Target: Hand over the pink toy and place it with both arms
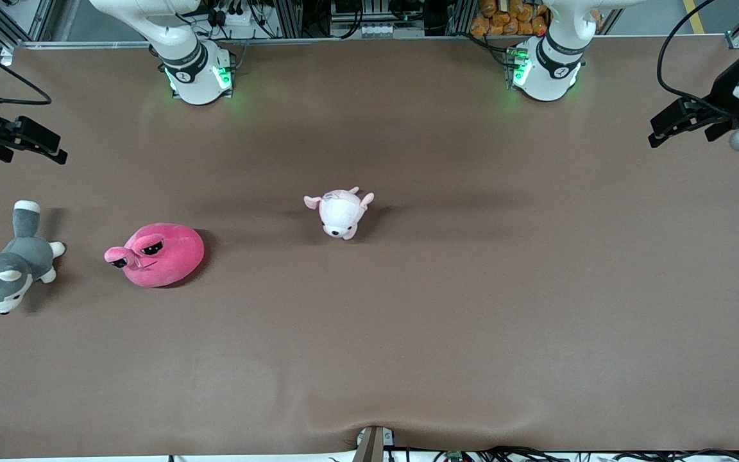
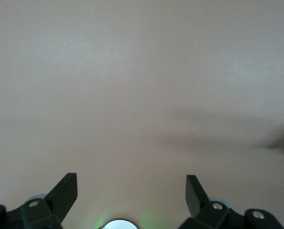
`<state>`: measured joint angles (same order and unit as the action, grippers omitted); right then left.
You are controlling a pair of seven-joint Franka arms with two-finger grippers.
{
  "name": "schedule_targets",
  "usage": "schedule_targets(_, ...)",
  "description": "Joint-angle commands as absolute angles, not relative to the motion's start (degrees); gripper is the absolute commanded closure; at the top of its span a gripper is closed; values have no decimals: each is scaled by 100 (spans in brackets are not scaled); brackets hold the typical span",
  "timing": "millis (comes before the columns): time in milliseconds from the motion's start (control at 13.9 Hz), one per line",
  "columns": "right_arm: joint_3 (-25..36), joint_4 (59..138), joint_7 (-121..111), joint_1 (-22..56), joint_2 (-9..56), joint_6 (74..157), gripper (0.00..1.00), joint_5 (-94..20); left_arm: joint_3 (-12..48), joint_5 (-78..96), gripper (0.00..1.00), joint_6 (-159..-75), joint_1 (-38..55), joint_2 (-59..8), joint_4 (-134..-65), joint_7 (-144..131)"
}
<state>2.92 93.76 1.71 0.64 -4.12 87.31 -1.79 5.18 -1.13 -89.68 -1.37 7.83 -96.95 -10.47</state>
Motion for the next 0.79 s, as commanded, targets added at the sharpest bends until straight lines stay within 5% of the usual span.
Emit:
schedule_targets(0, 308, 9501, 264, 105, -483, 8859, 0, -79, 519, -176, 0, -8798, -158, 483, -9237, -976)
schedule_targets(717, 316, 9527, 598, 114, -439, 9114, 0, -149, 501, -220, 0, -8798, -158, 264, -9150, -984)
